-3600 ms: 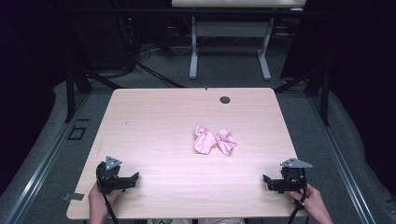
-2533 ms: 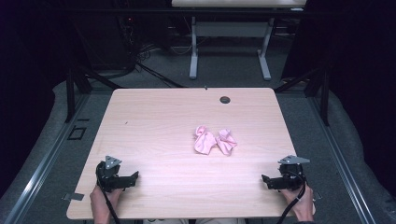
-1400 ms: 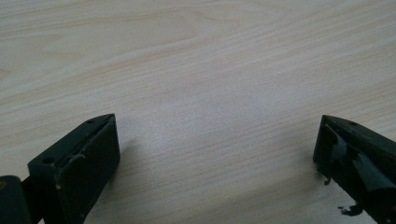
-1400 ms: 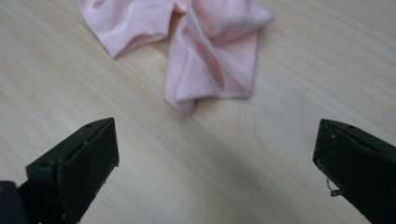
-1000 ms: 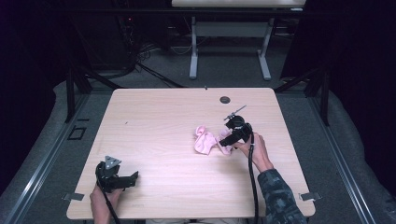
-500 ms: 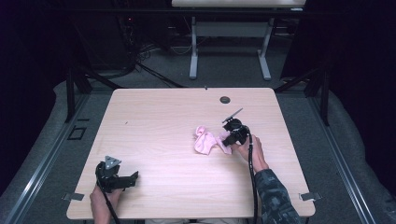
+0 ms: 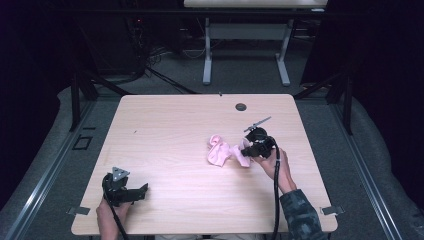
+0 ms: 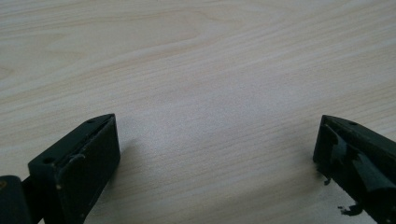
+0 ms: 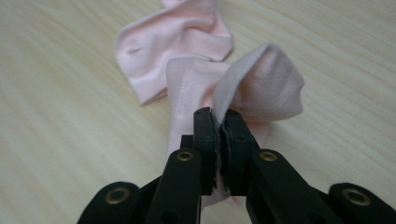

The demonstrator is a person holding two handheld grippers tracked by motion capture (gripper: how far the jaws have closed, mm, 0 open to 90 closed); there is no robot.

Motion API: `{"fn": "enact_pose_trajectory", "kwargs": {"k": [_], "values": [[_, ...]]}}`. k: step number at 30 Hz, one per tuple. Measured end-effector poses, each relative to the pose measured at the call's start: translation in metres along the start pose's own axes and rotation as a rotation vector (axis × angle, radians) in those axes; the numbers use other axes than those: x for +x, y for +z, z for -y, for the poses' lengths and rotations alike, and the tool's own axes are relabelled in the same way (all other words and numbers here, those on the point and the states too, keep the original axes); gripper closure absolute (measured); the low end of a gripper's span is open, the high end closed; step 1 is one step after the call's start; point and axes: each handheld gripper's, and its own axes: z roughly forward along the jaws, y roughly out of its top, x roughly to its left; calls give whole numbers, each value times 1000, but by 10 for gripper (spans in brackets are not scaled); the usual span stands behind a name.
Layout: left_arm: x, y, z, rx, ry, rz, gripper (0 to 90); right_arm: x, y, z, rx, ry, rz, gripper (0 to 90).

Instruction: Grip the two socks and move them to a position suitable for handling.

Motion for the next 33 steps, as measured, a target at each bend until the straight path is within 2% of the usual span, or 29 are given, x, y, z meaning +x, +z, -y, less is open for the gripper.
{"fn": "enact_pose_trajectory", "kwargs": {"k": [3, 7, 11, 16, 17, 20, 22, 26, 27, 29, 30, 32, 33], "values": [[0, 0, 0, -1, 0, 0, 5, 13, -15, 6, -20, -27, -13, 854], [0, 0, 0, 0, 0, 0, 5, 31, -33, 16, -40, -70, -58, 853], [0, 0, 0, -1, 0, 0, 5, 55, -38, 29, -36, -118, -124, 852], [0, 0, 0, 0, 0, 0, 5, 84, -28, 50, 24, -175, -183, 851], [0, 0, 0, 0, 0, 0, 5, 89, -25, 54, 17, -169, -193, 851], [0, 0, 0, 0, 0, 0, 5, 101, -12, 61, 55, -189, -226, 851], [0, 0, 0, 0, 0, 0, 5, 107, -3, 65, 95, -213, -232, 849], [0, 0, 0, 0, 0, 0, 5, 114, 14, 71, 124, -220, -263, 832], [0, 0, 0, 0, 0, 0, 5, 115, 18, 73, 133, -221, -273, 810], [0, 0, 0, 0, 0, 0, 5, 115, 19, 74, 141, -241, -276, 678], [0, 0, 0, 0, 0, 0, 5, 116, 19, 75, 122, -228, -296, 611], [0, 0, 0, 0, 0, 0, 5, 116, 12, 75, 100, -231, -306, 473], [0, 0, 0, 0, 0, 0, 5, 116, 8, 74, 83, -230, -303, 444]]}}
